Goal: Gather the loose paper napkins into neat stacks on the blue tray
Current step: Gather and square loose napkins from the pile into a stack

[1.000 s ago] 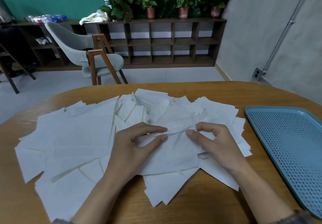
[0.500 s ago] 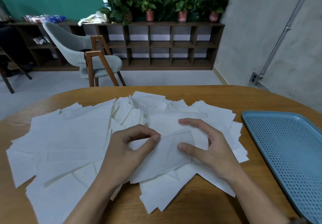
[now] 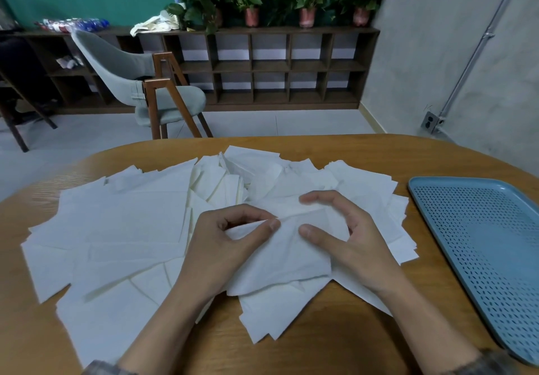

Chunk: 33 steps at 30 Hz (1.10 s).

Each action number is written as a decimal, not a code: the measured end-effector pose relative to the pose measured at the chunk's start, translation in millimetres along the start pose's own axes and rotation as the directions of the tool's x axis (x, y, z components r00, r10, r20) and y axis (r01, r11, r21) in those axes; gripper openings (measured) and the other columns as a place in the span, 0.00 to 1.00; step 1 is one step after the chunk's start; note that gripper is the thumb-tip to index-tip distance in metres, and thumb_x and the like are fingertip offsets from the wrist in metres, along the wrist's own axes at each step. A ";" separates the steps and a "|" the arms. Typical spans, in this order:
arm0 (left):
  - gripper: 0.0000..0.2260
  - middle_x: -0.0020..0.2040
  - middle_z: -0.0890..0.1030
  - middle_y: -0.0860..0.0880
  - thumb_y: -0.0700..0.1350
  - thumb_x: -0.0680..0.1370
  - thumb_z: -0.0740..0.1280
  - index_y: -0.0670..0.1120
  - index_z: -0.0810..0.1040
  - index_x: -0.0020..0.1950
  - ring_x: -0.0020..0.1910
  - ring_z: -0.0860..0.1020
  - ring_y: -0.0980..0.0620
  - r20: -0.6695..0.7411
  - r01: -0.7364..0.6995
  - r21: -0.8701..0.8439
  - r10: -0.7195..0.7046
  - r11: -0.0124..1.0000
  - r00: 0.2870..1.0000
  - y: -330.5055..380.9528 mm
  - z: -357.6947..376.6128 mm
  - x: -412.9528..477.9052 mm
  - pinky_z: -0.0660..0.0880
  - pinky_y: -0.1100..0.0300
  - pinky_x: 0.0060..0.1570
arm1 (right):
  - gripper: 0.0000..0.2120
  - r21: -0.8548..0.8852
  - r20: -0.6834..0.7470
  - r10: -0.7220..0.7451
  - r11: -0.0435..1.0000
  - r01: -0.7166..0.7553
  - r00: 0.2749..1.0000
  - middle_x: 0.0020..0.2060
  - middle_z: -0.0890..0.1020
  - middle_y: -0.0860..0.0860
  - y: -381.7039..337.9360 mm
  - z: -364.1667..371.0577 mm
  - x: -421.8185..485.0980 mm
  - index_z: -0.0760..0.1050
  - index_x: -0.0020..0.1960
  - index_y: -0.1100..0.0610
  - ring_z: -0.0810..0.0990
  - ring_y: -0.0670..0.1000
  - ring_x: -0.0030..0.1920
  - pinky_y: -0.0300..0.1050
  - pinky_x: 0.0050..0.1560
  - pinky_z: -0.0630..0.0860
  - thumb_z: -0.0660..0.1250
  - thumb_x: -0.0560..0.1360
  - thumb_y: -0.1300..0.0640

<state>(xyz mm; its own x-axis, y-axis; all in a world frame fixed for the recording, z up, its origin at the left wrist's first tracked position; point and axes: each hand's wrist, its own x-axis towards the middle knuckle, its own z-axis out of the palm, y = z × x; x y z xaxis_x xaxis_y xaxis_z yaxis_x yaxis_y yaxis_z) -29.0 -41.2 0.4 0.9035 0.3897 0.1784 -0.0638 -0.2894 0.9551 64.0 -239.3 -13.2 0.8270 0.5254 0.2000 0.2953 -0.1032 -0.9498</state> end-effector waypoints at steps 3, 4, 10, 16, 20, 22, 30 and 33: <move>0.03 0.43 0.88 0.56 0.44 0.75 0.78 0.51 0.89 0.42 0.47 0.85 0.59 -0.005 -0.004 -0.030 0.004 1.000 1.000 2.2 1.5 0.3 0.77 0.70 0.48 | 0.24 -0.041 0.000 -0.004 0.999 0.004 1.000 0.64 0.78 0.31 -2.5 0.9 -1.7 0.77 0.66 0.38 0.76 0.35 0.65 0.30 0.60 0.74 0.77 0.72 0.46; 0.04 0.43 0.88 0.56 0.43 0.75 0.78 0.51 0.89 0.42 0.48 0.85 0.58 -0.007 -0.021 -0.033 0.021 0.999 1.000 2.2 1.5 1.0 0.77 0.69 0.49 | 0.26 -0.057 -0.004 -0.009 0.998 0.009 1.000 0.64 0.76 0.29 -2.5 1.0 -1.8 0.75 0.67 0.36 0.75 0.34 0.66 0.31 0.61 0.74 0.76 0.71 0.46; 0.05 0.49 0.85 0.57 0.44 0.74 0.80 0.52 0.89 0.40 0.55 0.82 0.56 -0.048 -0.091 0.031 0.093 0.995 0.995 1.9 7.4 9.1 0.74 0.71 0.49 | 0.34 0.004 0.026 -0.006 1.000 0.005 1.000 0.69 0.73 0.30 -3.2 2.2 -3.0 0.66 0.73 0.30 0.75 0.38 0.69 0.42 0.64 0.79 0.78 0.72 0.43; 0.03 0.61 0.78 0.64 0.48 0.73 0.80 0.55 0.89 0.41 0.65 0.75 0.65 -0.053 -0.077 0.119 0.084 0.990 0.995 2.4 13.9 19.9 0.69 0.73 0.54 | 0.35 0.043 0.017 -0.030 0.999 0.029 0.999 0.68 0.71 0.25 -3.8 2.8 -3.4 0.63 0.75 0.30 0.74 0.33 0.67 0.36 0.63 0.78 0.74 0.74 0.47; 0.03 0.62 0.79 0.65 0.50 0.74 0.79 0.54 0.89 0.41 0.64 0.76 0.65 -0.036 -0.067 0.131 0.072 0.989 0.997 5.7 18.2 25.0 0.69 0.71 0.56 | 0.31 0.002 -0.002 -0.044 0.999 0.044 0.999 0.71 0.68 0.23 -2.8 3.3 -1.7 0.63 0.75 0.30 0.67 0.32 0.73 0.35 0.71 0.71 0.72 0.77 0.46; 0.05 0.59 0.82 0.64 0.50 0.75 0.79 0.53 0.88 0.40 0.61 0.78 0.65 -0.033 -0.062 0.122 0.067 0.991 0.997 5.2 20.0 25.9 0.70 0.69 0.56 | 0.29 -0.034 -0.026 -0.059 0.998 0.058 0.998 0.71 0.67 0.24 -2.8 3.4 -1.5 0.64 0.75 0.31 0.62 0.28 0.74 0.25 0.70 0.62 0.71 0.78 0.46; 0.09 0.48 0.87 0.56 0.50 0.77 0.77 0.57 0.84 0.56 0.52 0.83 0.61 0.121 0.022 0.024 -0.025 0.999 0.992 9.7 3.3 22.9 0.79 0.68 0.50 | 0.27 0.018 -0.081 -0.065 0.998 0.067 0.995 0.66 0.71 0.24 -2.8 -3.0 -1.5 0.66 0.73 0.37 0.70 0.26 0.66 0.21 0.59 0.68 0.71 0.79 0.51; 0.08 0.45 0.85 0.57 0.48 0.76 0.78 0.56 0.86 0.54 0.48 0.83 0.58 0.112 -0.048 0.053 0.042 0.997 0.993 11.0 -0.3 22.6 0.77 0.67 0.48 | 0.26 0.080 0.042 -0.047 0.996 0.043 0.998 0.64 0.78 0.34 -9.7 -13.3 -3.1 0.70 0.71 0.39 0.80 0.40 0.64 0.36 0.60 0.78 0.74 0.77 0.53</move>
<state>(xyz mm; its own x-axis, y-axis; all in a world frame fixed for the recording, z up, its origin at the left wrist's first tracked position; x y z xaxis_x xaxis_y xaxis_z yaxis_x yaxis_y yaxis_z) -9.5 -35.3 15.0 0.9420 0.2765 0.1905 -0.0844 -0.3541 0.9314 64.9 -251.2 -1.4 0.7914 0.5647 0.2340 0.2917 -0.0125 -0.9564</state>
